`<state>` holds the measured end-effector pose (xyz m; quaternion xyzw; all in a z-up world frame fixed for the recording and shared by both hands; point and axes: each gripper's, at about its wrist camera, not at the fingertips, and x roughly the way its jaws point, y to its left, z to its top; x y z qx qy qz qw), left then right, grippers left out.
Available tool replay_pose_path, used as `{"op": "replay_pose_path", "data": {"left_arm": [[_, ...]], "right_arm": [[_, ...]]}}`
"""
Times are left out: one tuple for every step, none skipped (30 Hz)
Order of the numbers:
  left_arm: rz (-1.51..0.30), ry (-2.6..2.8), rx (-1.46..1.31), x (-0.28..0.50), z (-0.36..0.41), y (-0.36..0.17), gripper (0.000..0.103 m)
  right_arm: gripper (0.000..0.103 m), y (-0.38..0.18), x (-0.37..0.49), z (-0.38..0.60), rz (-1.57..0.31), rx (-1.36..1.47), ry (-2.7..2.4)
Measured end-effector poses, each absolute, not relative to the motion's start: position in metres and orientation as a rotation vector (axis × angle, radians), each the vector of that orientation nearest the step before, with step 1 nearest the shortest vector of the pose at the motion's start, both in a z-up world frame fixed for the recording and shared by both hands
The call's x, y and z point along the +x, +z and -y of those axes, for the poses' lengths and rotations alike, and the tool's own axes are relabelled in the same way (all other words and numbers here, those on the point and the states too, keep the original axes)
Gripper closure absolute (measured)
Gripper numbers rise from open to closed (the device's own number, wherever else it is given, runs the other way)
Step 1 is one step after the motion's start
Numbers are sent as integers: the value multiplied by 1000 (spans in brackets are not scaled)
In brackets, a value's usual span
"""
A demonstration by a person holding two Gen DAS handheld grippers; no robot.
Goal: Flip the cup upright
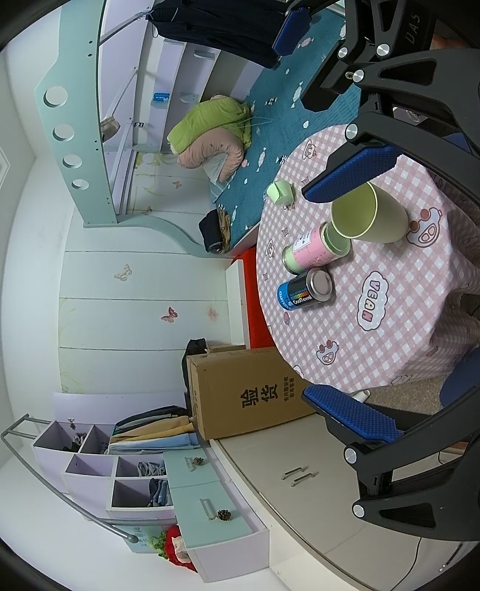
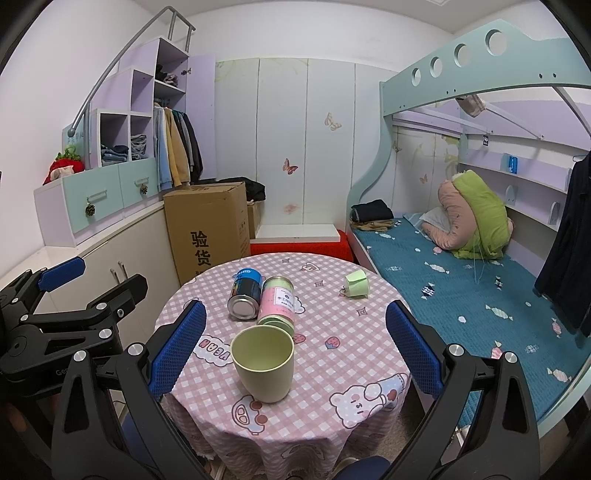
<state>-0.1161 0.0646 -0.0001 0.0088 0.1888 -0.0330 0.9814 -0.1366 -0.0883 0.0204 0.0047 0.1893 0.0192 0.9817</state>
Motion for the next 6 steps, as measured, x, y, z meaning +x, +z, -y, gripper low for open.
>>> {"op": "replay_pose_path", "data": {"left_arm": [[-380,-67,17,-116,-65,0,8],[-381,-67,16,-116,-65,0,8],[-382,-67,16,-115,-66,0,8],[-381,-68,17,-116,-65,0,8],[-382,-68,17,-116,-65,0,8],[-382,-67,17,-116,-65,0,8]], "right_arm": [[5,20,-136,88,-380,8,38],[5,20,-136,89,-382,9,39],[5,20,-136,89,-382,8,38],[5,20,-137,89,-380,9,39],[5,20,-136,89,-380,9,39],[5,20,-136,89,-381,10,40]]}}
